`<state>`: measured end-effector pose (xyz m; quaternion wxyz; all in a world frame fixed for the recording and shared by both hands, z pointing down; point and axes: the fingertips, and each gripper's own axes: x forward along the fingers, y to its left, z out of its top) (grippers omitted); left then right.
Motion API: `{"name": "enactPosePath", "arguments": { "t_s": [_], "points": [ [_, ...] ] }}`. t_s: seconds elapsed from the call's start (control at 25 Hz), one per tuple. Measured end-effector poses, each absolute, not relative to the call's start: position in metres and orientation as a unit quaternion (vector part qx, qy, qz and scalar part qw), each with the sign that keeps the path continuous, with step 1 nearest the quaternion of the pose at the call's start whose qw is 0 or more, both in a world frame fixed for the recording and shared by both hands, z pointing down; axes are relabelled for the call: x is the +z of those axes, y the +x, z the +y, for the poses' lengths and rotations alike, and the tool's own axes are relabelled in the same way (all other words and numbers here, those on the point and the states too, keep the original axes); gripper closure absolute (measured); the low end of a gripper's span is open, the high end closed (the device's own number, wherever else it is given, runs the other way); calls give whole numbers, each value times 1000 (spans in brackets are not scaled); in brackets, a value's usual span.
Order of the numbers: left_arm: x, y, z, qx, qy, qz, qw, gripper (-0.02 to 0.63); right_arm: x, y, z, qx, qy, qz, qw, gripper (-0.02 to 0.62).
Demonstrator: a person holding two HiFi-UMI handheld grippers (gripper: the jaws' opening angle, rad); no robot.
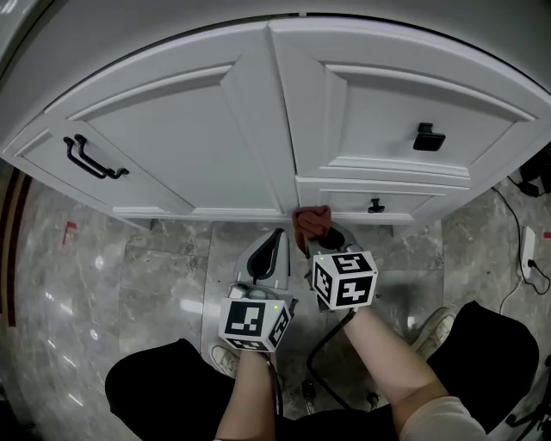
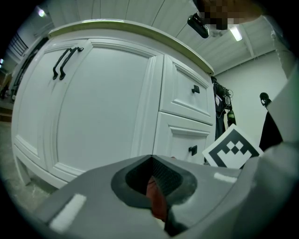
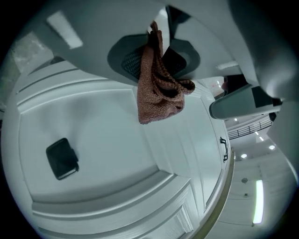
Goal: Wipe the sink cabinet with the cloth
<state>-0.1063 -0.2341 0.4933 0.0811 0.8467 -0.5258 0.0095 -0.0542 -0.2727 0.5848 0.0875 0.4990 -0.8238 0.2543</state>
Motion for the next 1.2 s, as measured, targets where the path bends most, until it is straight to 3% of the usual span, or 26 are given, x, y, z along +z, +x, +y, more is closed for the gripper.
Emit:
{"name": "enactPosePath", "arguments": {
  "t_s": [0.2,1.2],
  "points": [
    [494,-100,-233,13,853,-516,78,605,588,-43,-276,228,513,-821,108,515],
    [511,-23,-228,35,882,-464,81,605,581,96,-269,250,597,-759,76,508]
  ]
}}
